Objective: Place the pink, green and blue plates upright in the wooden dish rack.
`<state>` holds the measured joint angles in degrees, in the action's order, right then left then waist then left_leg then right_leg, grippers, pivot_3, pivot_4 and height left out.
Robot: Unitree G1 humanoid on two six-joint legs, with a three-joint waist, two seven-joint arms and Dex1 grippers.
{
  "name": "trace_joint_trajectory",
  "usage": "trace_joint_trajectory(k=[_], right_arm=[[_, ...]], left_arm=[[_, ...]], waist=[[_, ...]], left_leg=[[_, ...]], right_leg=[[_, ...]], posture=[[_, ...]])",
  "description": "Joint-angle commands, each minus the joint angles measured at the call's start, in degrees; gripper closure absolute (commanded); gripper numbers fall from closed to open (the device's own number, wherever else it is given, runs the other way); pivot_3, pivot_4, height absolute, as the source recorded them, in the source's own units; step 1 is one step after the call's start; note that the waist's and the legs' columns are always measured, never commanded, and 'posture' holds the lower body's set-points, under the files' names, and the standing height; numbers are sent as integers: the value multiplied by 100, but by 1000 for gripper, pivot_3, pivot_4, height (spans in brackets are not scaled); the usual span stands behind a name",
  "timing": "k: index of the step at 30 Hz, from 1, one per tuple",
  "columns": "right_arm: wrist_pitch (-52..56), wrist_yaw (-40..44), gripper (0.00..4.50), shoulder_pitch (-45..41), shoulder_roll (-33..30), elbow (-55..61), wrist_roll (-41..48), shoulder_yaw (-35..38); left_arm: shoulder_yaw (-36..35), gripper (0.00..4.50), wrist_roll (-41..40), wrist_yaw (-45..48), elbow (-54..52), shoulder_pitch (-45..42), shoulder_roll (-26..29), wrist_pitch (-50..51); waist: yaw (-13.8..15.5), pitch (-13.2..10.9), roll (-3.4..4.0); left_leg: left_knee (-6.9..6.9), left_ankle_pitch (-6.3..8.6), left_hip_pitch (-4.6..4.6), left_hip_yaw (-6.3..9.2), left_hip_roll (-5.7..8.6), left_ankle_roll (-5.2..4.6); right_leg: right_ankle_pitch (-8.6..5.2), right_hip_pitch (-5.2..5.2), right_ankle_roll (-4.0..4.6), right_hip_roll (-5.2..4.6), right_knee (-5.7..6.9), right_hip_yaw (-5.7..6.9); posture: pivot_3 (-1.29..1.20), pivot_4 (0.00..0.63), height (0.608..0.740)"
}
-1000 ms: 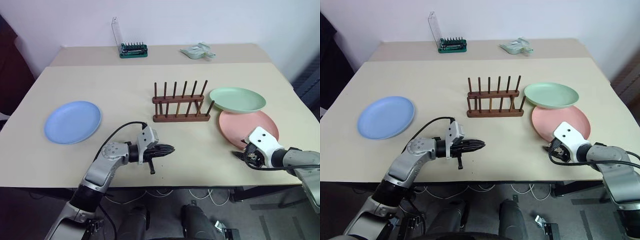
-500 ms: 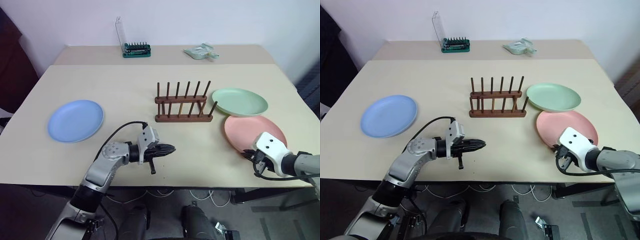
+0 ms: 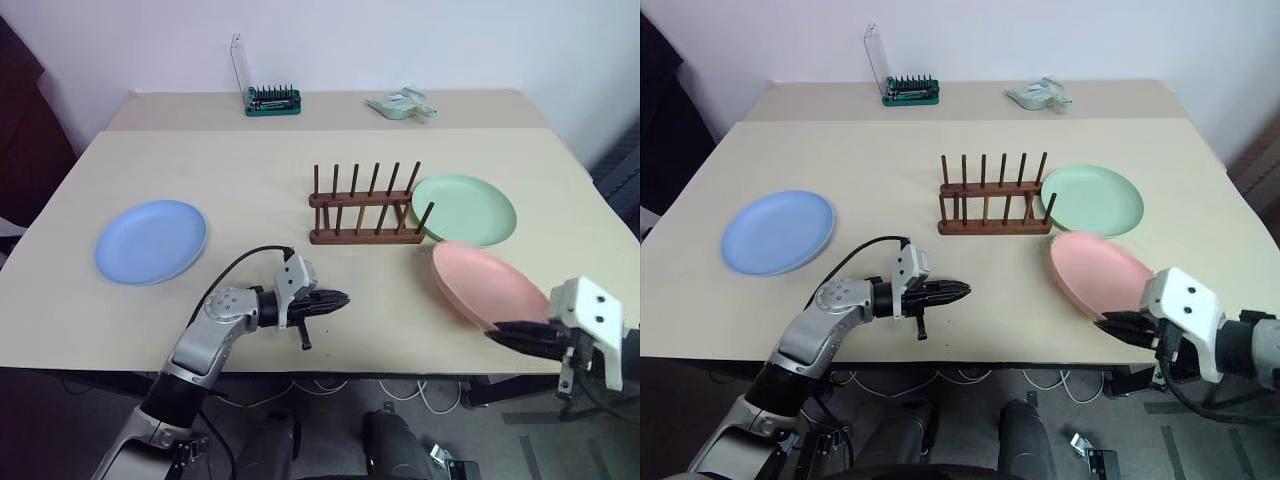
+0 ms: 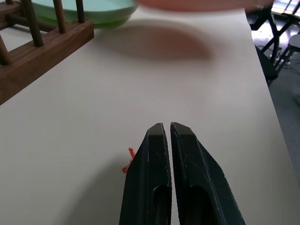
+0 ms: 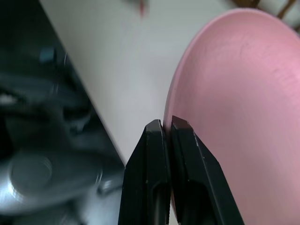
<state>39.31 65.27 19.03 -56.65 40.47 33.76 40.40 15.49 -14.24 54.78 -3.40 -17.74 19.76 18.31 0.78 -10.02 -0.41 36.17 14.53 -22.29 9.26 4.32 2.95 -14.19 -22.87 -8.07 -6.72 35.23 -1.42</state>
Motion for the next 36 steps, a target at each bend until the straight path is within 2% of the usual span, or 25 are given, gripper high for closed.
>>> trace_joint_trajectory(k=[1, 4, 6, 8, 11, 15, 21, 26, 36], right_arm=[[474, -279, 4477, -630, -51, 84, 1170, 813], [800, -750, 4477, -1337, -154, -268, 1923, 1081], [782, -1200, 4477, -1989, -185, -606, 2151, 991], [887, -2027, 4477, -3071, -75, -1162, 2686, 592], [932, -2677, 4477, -4259, 243, -1779, 3026, -93], [950, -2901, 4477, -5299, 798, -2474, 2962, -1116], [1059, -3101, 4477, -6442, 1475, -3525, 3040, -1749], [1344, -3040, 4477, -6843, 1675, -3980, 3235, -1818], [1723, -2972, 4477, -6984, 1815, -4982, 3311, -1751]], left_arm=[[14, 4346, -2, -1, -23, -23, -16, -149], [17, 4346, 4, -2, 39, -44, -33, -191], [20, 4346, 14, -7, 101, -60, -50, -232], [4, 4346, 17, -32, 177, -73, -87, -289], [-18, 4346, 46, -56, 304, -114, -136, -403], [-114, 4346, 43, -45, 469, -186, -122, -538], [-288, 4346, -60, -126, 387, -161, -109, -494], [-412, 4346, -233, -221, 64, -45, -90, -295], [-554, 4346, -551, -189, -370, -10, 83, 4]], waist=[[1, -1, -1], [0, -2, -3], [-8, -3, -5], [-17, -3, 4], [-14, -3, 1], [-23, -3, 1], [-19, -6, 7], [-12, -5, 7], [-75, -6, 10]], left_leg=[[1, 0, -1, 0, 0, 0], [-1, 0, -2, 2, 0, 0], [0, 0, -3, 0, 1, -1], [0, 0, 0, -4, 0, -1], [1, -1, 0, -11, -5, -1], [-4, -1, -8, -9, -6, -1], [-6, -2, -19, -6, -1, 0], [-11, -2, -19, 0, -1, 0], [-8, -2, -16, -3, 1, -1]], right_leg=[[0, 0, 0, -1, -1, 0], [0, 0, 1, -2, -3, 2], [0, -1, 4, -3, -4, 2], [3, -1, 10, -3, -4, 0], [7, -7, 19, -1, -4, -2], [10, -16, 16, 2, -4, -1], [12, -36, 14, 2, 4, -3], [13, -37, 14, 3, 7, -1], [13, -40, 15, 3, 18, -2]], posture=[[0, 150, 740], [0, 150, 740], [0, 150, 740], [0, 150, 740], [0, 150, 740], [0, 150, 740], [0, 150, 740], [0, 150, 740], [0, 150, 740]])
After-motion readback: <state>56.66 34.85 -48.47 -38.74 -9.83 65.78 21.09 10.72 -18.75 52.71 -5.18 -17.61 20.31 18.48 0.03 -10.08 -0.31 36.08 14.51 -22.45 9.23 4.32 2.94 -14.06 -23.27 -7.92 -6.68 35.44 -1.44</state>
